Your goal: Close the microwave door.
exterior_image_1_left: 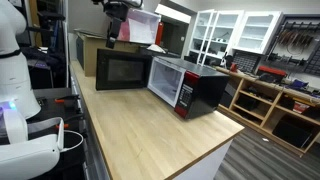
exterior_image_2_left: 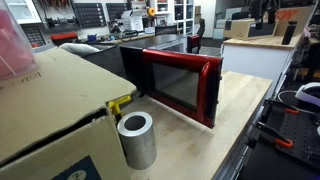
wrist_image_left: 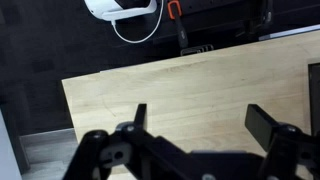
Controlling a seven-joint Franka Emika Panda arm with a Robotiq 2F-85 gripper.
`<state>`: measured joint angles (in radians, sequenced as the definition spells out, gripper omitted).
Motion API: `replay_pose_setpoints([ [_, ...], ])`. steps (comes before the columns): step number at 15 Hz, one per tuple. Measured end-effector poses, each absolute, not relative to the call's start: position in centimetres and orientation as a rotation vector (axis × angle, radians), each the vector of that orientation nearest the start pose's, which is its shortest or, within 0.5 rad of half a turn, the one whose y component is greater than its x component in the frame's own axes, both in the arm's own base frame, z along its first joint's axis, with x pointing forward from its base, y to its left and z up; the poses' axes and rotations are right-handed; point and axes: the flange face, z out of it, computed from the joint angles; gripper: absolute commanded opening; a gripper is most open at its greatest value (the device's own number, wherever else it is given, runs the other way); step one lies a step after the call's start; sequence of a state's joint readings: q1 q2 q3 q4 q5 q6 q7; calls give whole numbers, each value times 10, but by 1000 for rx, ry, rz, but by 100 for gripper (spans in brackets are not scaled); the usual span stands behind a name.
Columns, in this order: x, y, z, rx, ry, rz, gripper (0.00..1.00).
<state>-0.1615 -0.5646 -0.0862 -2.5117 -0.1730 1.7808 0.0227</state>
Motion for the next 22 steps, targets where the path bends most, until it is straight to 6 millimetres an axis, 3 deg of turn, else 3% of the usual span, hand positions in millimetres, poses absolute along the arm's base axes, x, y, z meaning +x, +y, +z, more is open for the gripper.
replay_pose_setpoints([
  [18,343,-103,459,-3214,328,288,100],
  [22,354,-96,460,-3227,296,274,100],
])
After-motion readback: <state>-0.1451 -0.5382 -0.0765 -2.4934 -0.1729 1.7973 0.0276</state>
